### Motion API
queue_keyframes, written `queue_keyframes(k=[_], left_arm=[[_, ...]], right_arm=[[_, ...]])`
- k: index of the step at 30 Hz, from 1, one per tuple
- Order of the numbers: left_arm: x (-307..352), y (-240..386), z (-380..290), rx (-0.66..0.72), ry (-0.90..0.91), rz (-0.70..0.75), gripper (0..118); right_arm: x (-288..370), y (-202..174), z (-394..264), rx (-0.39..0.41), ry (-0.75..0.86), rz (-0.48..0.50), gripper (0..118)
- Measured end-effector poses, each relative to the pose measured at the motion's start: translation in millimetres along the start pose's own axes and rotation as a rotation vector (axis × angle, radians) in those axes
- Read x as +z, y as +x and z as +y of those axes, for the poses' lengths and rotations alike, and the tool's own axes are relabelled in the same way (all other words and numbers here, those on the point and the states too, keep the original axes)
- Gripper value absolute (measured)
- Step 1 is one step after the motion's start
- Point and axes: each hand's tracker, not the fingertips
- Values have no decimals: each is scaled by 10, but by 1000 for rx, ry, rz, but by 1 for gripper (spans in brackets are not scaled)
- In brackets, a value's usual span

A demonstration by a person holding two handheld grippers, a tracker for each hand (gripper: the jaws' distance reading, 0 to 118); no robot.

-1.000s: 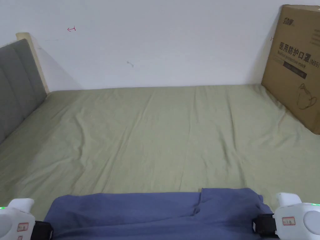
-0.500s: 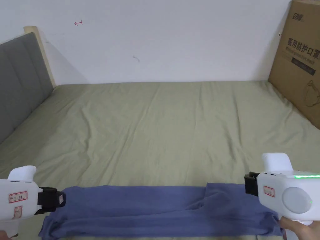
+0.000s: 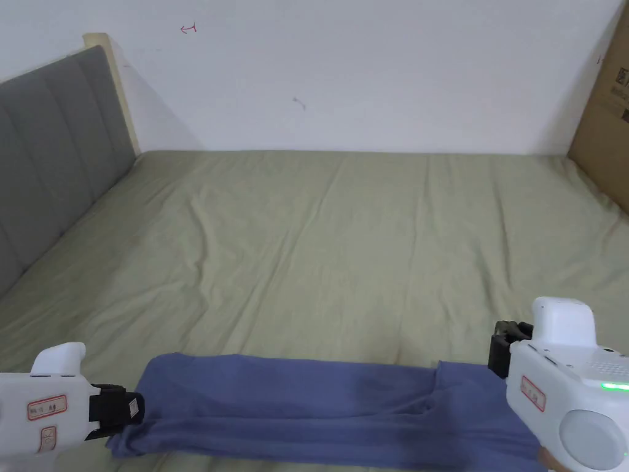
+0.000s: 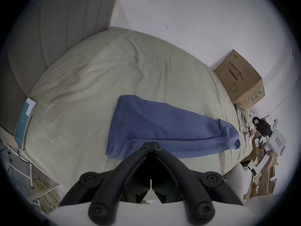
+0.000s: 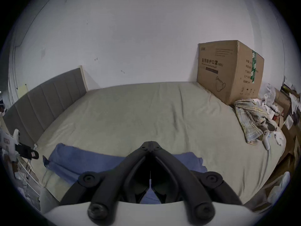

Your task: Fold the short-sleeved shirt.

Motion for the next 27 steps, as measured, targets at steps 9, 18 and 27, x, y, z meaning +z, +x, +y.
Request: queue_keyframes(k=[9,18,27], left_arm=[[-41,-307,106,98,24,-56,0],[-331,-798,158,329,19,-154,62],[-839,-1128,89,528,-66,-334,117]], right_arm=[[111,-30,245,-8,166,-44,2],[-15,-116,271,-9,194,-96,2],[-241,-430,216,33,188,-101,2]])
